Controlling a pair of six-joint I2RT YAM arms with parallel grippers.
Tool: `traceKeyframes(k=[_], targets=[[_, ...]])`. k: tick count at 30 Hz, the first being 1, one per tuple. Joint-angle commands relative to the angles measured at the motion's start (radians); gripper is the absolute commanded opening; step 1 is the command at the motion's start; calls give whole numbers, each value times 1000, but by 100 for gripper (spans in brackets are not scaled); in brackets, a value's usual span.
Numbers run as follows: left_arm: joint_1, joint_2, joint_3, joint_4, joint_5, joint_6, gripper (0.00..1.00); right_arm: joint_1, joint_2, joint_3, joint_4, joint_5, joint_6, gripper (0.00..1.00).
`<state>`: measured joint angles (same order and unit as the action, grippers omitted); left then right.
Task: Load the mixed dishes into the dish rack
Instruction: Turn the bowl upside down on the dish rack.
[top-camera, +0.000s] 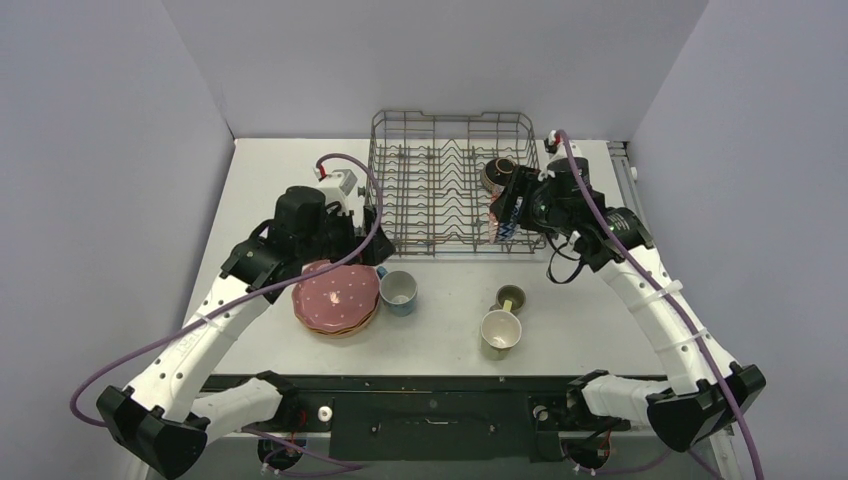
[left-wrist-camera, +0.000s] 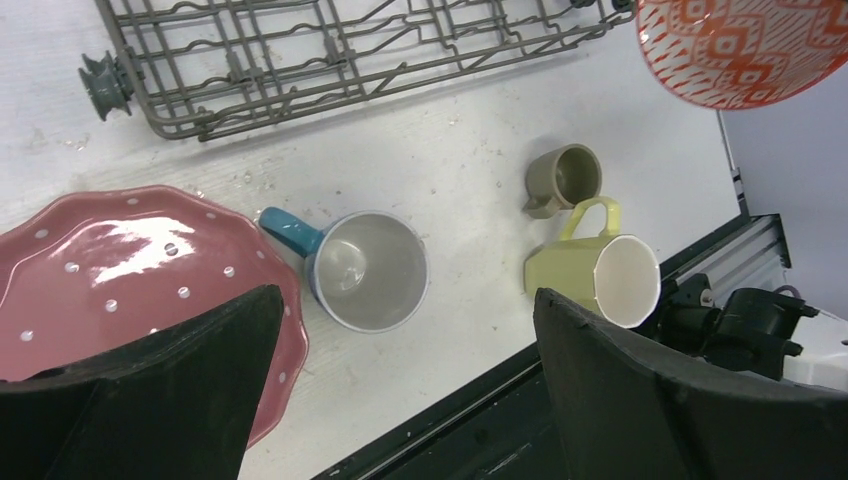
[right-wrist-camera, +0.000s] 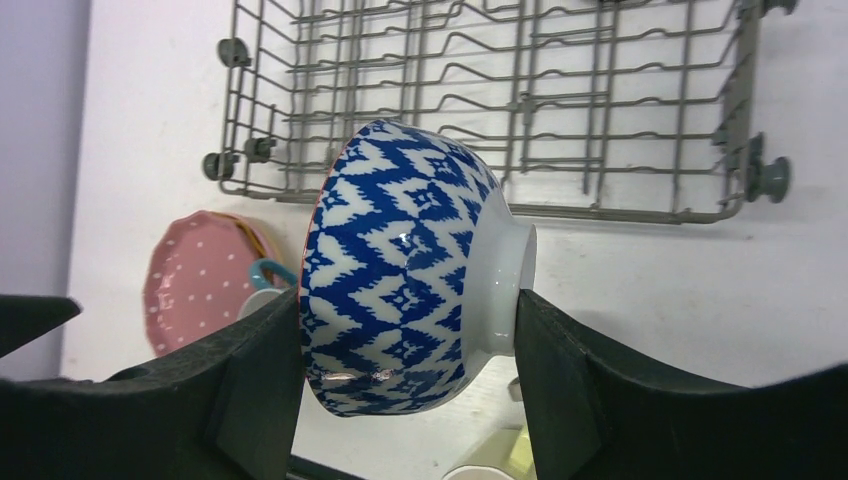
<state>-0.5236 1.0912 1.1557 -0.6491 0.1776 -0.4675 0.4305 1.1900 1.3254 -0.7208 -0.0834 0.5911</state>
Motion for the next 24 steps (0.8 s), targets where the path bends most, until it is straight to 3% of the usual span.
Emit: traceKeyframes(k=[1,2,24], targets=[[7,-46,-26,-10,-61,36,95,-9,39,111,-9,138,-103,0],[7,-55,-38,-10,-63,37,100,-9,58,130,-17,153,-110,0],[5,-186,-229,56,-12,90,96,31,467,439,-143,447,-283,0]])
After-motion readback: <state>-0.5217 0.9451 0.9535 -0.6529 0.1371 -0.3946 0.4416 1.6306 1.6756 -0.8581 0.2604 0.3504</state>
